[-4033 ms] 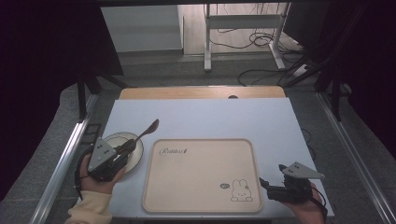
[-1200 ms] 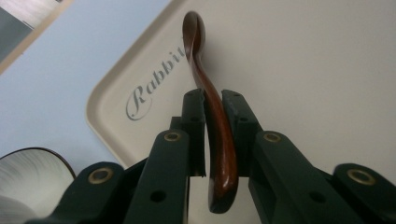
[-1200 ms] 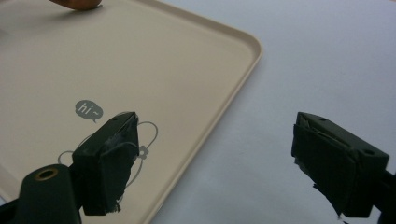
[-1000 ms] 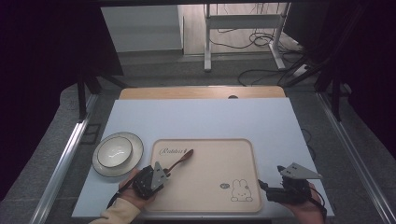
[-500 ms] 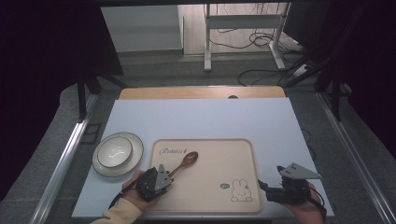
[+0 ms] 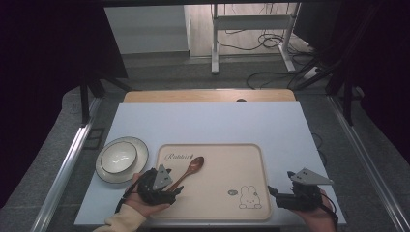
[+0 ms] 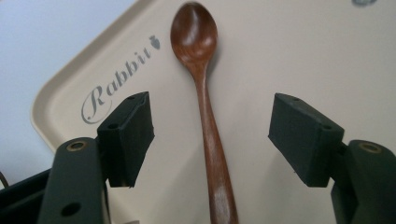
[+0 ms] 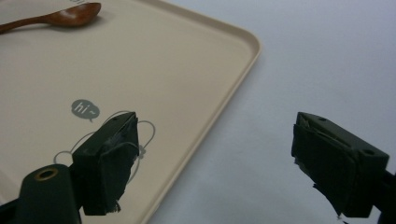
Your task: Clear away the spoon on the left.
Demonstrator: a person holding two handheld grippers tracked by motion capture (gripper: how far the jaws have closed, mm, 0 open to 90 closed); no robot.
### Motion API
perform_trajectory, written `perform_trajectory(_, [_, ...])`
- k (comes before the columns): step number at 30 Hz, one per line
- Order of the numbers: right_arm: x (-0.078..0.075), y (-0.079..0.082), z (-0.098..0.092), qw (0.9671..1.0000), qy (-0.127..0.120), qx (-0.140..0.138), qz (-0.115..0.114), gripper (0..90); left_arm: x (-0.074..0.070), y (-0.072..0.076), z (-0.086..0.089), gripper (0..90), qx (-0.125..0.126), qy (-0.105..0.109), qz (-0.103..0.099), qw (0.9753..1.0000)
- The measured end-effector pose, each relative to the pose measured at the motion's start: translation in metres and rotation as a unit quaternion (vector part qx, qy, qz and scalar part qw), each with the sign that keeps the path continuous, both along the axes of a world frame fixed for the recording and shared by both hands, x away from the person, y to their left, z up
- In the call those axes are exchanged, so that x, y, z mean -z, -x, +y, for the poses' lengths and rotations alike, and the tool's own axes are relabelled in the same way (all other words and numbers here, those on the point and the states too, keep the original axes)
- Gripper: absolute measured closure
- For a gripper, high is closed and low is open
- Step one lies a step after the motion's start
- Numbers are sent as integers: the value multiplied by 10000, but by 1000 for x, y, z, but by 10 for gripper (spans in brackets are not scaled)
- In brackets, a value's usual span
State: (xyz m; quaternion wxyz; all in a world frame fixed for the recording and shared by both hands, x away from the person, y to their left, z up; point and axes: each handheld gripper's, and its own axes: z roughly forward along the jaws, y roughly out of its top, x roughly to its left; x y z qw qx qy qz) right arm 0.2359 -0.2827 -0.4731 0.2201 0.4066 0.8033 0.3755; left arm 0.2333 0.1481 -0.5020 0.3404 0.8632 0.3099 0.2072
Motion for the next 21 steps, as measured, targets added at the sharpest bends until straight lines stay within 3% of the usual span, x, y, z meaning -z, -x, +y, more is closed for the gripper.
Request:
perform_trajectory(12, [2,-5,-4,10000,-38,18,3,151,-9,0,11,293,-192,225,-39,9996])
perform_trajectory(21, [-1,-3,2,9999,65,-15,-78,151,-20,13,34,286,-490,356,-172,9980])
